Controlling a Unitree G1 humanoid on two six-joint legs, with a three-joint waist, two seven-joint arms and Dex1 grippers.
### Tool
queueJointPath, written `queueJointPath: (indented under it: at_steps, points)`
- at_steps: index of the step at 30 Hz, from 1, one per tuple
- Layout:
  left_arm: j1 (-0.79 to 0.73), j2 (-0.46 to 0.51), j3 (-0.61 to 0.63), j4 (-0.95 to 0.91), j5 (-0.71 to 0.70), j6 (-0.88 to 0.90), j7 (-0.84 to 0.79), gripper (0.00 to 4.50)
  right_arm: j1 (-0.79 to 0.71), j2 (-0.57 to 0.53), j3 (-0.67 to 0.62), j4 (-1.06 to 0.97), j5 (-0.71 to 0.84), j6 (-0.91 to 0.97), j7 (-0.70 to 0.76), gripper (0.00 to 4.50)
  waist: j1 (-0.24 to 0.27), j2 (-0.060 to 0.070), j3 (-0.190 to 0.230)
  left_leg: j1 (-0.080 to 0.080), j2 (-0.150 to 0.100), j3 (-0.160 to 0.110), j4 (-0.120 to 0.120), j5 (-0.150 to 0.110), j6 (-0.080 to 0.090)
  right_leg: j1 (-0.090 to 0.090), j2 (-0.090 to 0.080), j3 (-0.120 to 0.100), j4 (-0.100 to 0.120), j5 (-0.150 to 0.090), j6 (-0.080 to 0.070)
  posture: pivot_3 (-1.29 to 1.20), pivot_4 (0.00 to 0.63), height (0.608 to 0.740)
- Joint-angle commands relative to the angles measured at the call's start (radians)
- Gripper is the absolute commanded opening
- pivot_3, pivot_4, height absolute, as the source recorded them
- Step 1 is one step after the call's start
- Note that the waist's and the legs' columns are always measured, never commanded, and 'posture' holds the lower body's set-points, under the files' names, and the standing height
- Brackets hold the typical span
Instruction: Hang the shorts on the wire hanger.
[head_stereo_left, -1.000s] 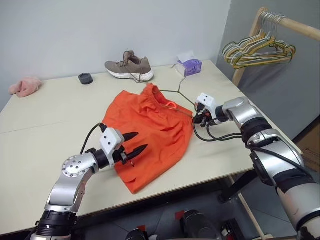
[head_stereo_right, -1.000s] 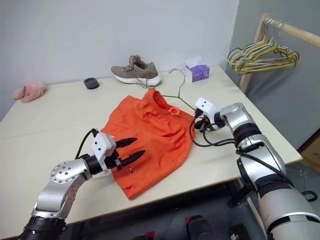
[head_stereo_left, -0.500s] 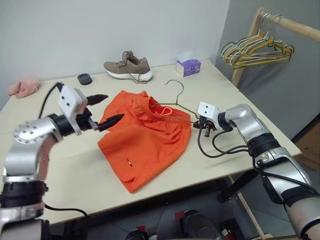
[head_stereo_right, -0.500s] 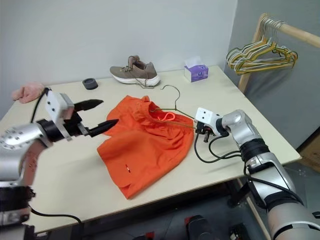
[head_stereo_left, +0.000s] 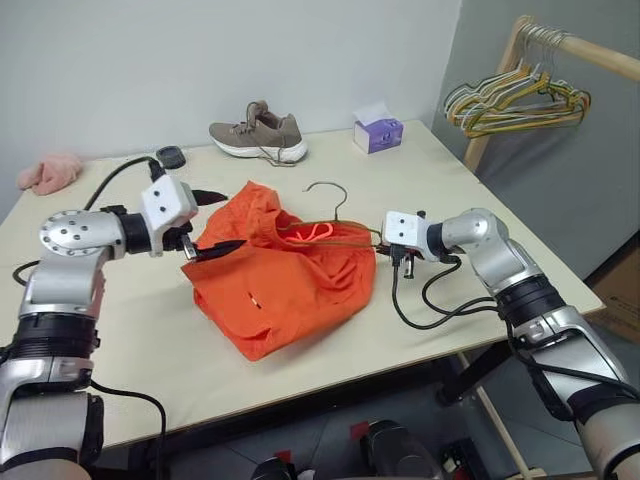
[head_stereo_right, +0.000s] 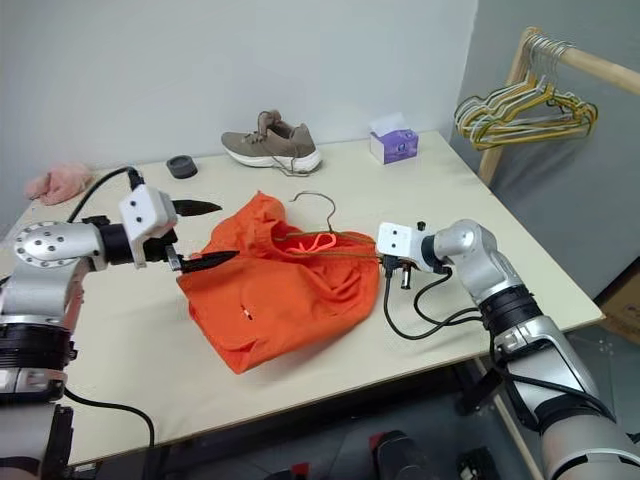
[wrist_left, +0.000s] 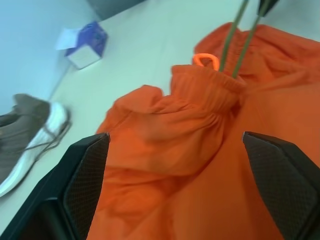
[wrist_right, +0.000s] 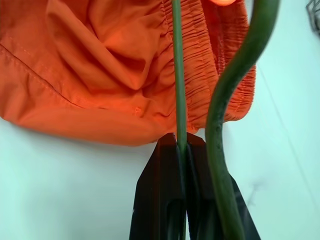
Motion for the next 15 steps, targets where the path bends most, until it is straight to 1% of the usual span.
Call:
queueJointPath:
  at_steps: [1,10,13,15]
  points:
    - [-0.028,-0.008,-0.021,-0.005,0.013,-0.041,-0.039,4.48,0.002,-0.004,-0.006,-0.075,-0.001,0.004,-0.002,0.00,-0.003,0.000,0.000,0.000,0.000,0.000,0.000,0.000,0.000,0.000,0.000,0.000,0.000,0.000,0.000,-0.24,0.014,0.740]
    - [-0.027,-0.063,-0.081,0.019,0.059,-0.054,-0.049,4.48,0.016,-0.003,0.006,-0.162,-0.022,0.007,-0.012,0.00,-0.022,0.000,0.000,0.000,0.000,0.000,0.000,0.000,0.000,0.000,0.000,0.000,0.001,0.000,0.000,-0.25,0.011,0.740]
    - [-0.031,-0.074,-0.098,0.035,0.082,-0.063,-0.041,3.92,0.014,-0.001,0.014,-0.181,-0.032,-0.002,-0.019,0.00,-0.027,0.000,-0.001,0.000,0.000,-0.001,0.000,0.000,0.000,0.000,0.000,0.000,0.001,0.000,0.000,-0.25,0.009,0.740]
    - [-0.029,-0.080,-0.105,0.038,0.090,-0.067,-0.040,3.30,0.012,0.001,0.019,-0.193,-0.039,-0.007,-0.023,0.00,-0.028,0.000,-0.001,0.000,0.000,-0.001,0.001,0.000,0.000,0.000,0.000,0.000,0.001,0.000,0.000,-0.25,0.009,0.740]
